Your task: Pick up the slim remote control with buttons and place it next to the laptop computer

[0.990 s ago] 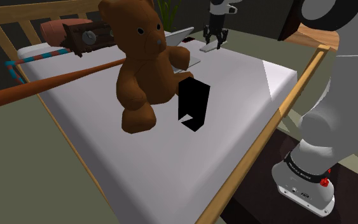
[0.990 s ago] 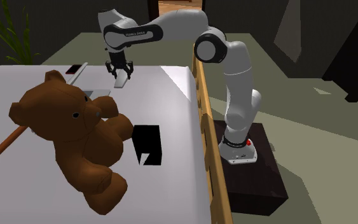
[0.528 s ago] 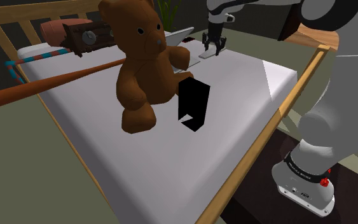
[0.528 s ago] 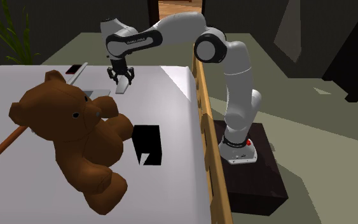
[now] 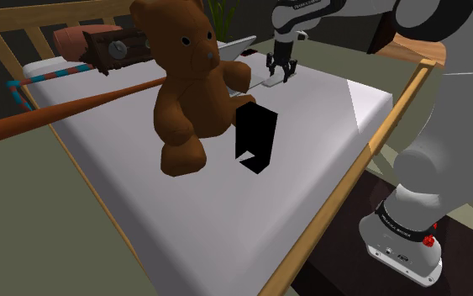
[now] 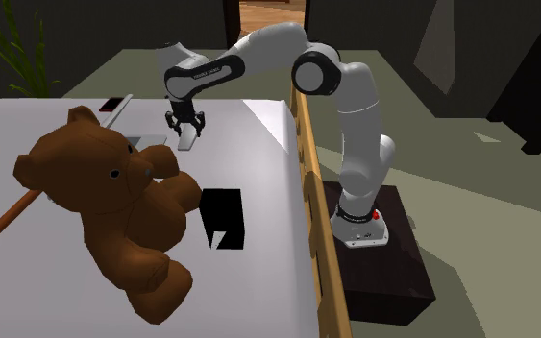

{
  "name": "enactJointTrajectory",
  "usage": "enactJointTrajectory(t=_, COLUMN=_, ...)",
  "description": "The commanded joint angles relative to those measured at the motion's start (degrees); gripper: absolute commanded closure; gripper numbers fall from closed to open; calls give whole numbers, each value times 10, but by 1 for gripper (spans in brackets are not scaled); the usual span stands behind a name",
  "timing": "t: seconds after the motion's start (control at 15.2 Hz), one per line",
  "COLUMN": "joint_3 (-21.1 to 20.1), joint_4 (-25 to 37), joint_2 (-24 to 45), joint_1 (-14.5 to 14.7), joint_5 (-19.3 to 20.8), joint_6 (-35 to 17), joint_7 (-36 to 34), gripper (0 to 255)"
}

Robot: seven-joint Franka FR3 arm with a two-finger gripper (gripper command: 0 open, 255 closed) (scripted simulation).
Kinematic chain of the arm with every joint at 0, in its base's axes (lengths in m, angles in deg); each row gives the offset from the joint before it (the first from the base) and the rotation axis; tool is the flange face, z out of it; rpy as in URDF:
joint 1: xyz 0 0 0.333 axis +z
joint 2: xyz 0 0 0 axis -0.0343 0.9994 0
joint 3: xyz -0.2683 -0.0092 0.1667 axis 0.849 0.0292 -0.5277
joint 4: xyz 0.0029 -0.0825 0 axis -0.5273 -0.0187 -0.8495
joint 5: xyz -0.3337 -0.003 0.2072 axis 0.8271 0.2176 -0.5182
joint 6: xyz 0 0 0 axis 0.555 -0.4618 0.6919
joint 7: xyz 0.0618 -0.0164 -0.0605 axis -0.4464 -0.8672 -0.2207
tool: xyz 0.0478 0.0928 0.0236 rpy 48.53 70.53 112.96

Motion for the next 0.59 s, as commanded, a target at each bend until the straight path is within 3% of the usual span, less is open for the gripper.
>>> enactJointTrajectory(t=0.0, joint_3=1, joint_4=-9, joint_2=5, joint_1=0, joint_5=2, joint_6=-14, joint_7=-1, gripper=255)
enactJointTrajectory(t=0.53, joint_3=5, joint_4=-43, joint_2=24, joint_1=1, joint_5=10, joint_6=-67, joint_7=-6, gripper=255)
